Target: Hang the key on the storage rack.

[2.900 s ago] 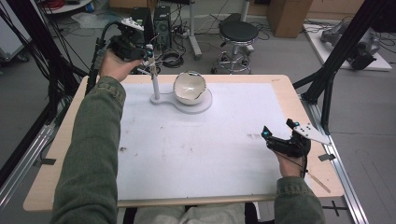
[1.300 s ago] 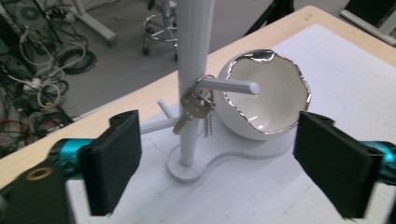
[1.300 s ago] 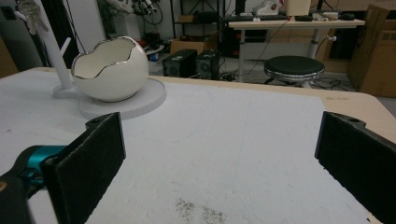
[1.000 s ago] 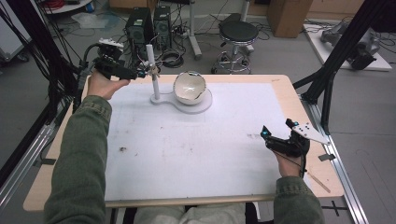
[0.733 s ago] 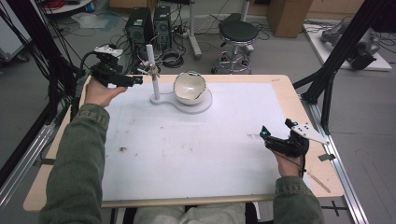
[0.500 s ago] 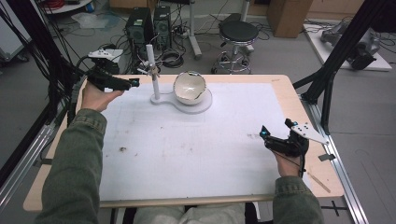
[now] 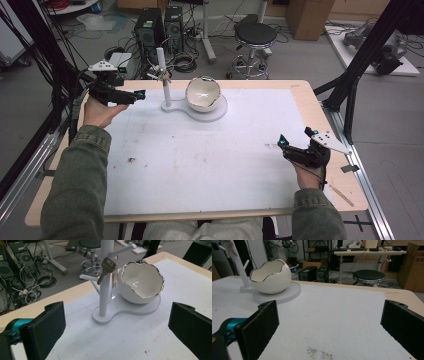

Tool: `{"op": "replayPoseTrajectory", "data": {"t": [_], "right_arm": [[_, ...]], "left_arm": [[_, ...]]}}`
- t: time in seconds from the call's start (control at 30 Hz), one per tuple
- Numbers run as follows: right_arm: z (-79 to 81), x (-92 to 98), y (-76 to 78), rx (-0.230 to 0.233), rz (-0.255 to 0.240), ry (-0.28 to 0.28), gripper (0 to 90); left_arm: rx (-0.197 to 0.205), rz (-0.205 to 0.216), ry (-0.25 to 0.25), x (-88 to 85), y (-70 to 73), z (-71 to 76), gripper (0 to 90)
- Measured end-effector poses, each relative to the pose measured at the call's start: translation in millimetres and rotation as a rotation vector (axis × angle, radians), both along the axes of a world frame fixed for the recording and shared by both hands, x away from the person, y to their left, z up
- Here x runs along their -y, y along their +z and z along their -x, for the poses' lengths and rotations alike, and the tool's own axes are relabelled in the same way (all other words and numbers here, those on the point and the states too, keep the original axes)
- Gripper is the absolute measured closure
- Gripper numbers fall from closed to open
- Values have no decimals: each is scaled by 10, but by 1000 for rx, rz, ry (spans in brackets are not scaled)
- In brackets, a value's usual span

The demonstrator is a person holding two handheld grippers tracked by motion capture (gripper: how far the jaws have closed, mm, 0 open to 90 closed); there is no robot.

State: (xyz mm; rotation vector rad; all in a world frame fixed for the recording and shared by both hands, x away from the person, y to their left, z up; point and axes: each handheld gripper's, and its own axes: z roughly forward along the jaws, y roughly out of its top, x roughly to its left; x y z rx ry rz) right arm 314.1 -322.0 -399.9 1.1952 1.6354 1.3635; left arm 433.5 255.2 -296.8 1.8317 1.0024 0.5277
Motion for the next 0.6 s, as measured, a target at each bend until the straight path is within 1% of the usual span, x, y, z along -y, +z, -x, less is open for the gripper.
{"op": "replayPoseTrajectory", "data": {"t": [0.1, 0.23, 0.33, 0.4, 0.47, 0.5, 0.6], "right_arm": [[-3, 1, -1, 3, 2, -1, 7], [-5, -5, 0, 4, 1, 2, 7], [-3, -6, 1, 4, 1, 1, 7], [-3, -3, 1, 3, 0, 1, 7], [-2, -2, 1, 3, -2, 0, 7], [-2, -1, 1, 3, -1, 0, 7], [-2, -2, 1, 2, -2, 0, 7]], "left_arm": [[13, 17, -8, 22, -14, 45, 16], [23, 1, -20, 53, -16, 91, 16], [37, 1, -26, 70, -3, 145, 16], [47, 1, -23, 64, -9, 177, 16], [50, 12, -17, 49, -29, 209, 16], [50, 10, -16, 37, -35, 222, 16], [57, 27, -1, -5, -70, 277, 16]]}}
